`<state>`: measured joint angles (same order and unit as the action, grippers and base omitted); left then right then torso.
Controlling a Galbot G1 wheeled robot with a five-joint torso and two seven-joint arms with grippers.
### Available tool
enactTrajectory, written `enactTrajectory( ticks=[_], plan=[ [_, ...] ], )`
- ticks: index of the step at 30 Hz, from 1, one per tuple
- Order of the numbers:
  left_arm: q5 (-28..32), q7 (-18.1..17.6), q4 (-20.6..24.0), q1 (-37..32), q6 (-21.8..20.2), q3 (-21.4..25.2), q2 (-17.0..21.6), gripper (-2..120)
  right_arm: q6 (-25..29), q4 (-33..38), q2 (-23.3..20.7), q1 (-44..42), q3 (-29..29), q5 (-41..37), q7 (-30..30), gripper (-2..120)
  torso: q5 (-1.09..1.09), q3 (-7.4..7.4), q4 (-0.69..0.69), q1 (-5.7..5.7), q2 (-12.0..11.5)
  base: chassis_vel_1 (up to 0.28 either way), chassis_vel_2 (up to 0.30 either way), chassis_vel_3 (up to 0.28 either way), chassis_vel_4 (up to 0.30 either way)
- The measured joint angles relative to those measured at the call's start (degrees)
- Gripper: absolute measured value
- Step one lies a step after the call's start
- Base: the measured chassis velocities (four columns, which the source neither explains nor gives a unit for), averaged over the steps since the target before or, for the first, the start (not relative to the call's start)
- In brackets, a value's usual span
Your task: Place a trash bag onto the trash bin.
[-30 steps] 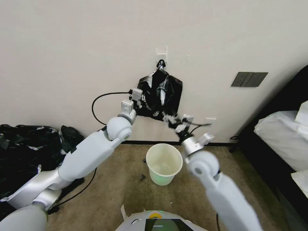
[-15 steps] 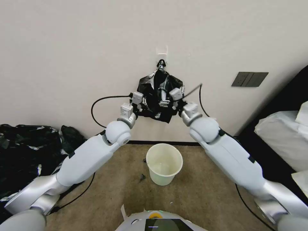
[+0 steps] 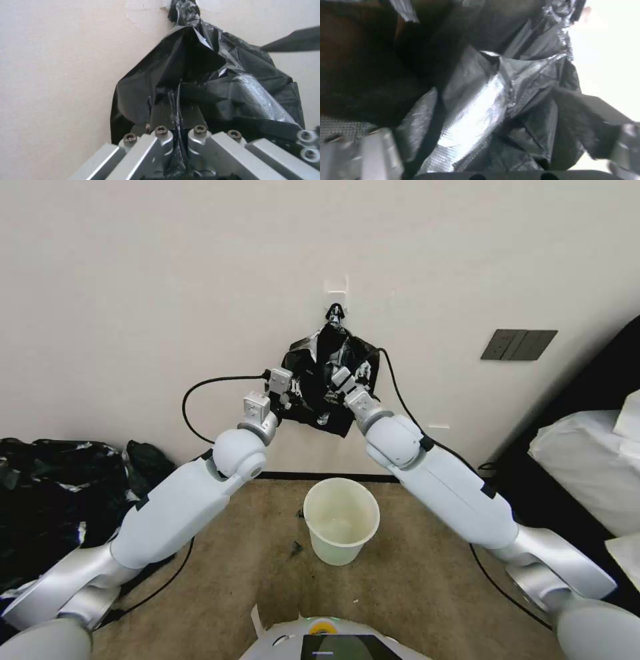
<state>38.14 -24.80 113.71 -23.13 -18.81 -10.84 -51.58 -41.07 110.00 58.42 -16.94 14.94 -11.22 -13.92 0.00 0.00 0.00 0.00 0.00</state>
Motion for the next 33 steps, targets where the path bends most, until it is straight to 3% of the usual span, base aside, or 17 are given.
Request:
enactTrajectory(
  ticks=[2,11,16,26,29,33],
  plan=[
    [-0.09,0.14,-0.13,-0.08,0.19,0.02,-0.08,0,0.04,-0.73,-0.02,0.37,1.04,0.07,-0.1,75,0.0,0.0,0.0,0.0,0.0,0.0,0.0,0.0,0.0],
    [-0.17,0.92,-0.28,-0.03,0.33,-0.08,-0.5,0,0.25,-2.07,-0.2,0.84,1.72,1.38,0.09,60,0.01,0.0,0.0,0.0,0.0,0.0,0.0,0.0,0.0],
    [-0.25,1.18,-0.33,0.02,0.34,-0.1,-0.73,0,0.39,-2.18,-0.25,0.79,1.63,1.75,0.09,45,0.01,0.0,-0.01,0.0,0.0,0.0,0.0,0.0,0.0],
    [-0.33,1.3,-0.34,-0.07,0.34,-0.16,-0.55,0,0.61,-2.67,0.35,0.04,0.69,3.09,-0.22,5,0.0,-0.01,0.01,0.0,0.0,0.0,0.0,0.0,0.0],
    [-0.33,1.3,-0.36,-0.13,0.36,0.02,-0.52,0,0.8,-2.52,0.38,-0.54,-0.33,2.25,-1.23,0,0.01,-0.01,0.0,0.0,0.0,0.0,0.0,0.0,0.0],
    [-0.35,1.29,-0.39,-0.9,0.83,1.16,-0.21,0,3.7,-1.42,-0.02,-2.79,-3.02,-4.39,-5.12,0,0.0,-0.01,0.0,0.0,0.0,0.0,0.0,0.0,0.0]
  ],
)
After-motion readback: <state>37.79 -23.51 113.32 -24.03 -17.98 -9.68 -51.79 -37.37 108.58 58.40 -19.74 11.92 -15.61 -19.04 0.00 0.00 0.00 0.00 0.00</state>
